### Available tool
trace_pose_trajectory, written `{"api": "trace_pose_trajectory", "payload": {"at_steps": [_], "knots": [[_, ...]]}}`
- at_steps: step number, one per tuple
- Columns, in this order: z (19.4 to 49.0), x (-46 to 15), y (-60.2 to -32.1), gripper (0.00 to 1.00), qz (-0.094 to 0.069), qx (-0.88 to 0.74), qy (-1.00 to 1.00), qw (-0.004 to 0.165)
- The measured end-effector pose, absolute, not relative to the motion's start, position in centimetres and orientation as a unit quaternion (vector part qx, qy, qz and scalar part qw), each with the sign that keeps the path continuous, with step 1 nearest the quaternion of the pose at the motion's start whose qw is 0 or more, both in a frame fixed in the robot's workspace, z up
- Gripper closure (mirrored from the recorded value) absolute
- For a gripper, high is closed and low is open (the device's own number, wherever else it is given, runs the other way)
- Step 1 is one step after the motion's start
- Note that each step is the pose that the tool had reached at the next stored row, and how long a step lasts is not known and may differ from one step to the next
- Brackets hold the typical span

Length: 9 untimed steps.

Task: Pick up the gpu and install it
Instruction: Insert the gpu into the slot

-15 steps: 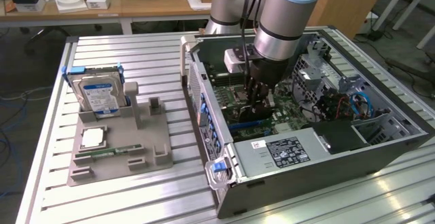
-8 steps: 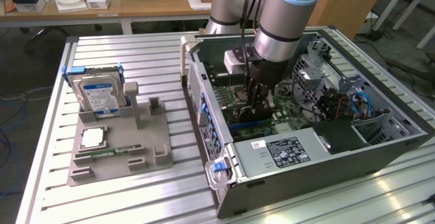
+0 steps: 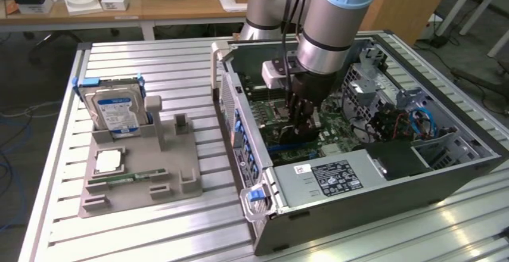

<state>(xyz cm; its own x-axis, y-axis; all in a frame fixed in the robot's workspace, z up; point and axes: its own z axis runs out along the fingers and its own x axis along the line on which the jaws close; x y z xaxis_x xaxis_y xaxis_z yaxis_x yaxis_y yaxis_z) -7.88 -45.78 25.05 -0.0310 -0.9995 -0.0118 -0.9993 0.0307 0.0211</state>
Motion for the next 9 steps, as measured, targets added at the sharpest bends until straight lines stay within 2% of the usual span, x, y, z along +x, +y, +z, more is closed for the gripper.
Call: {"api": "trace_pose_trajectory", "payload": {"at_steps": [9], "knots": [[25.75,-7.88,-45.77,0.74,-0.012,0.696,-0.718,0.003]]}}
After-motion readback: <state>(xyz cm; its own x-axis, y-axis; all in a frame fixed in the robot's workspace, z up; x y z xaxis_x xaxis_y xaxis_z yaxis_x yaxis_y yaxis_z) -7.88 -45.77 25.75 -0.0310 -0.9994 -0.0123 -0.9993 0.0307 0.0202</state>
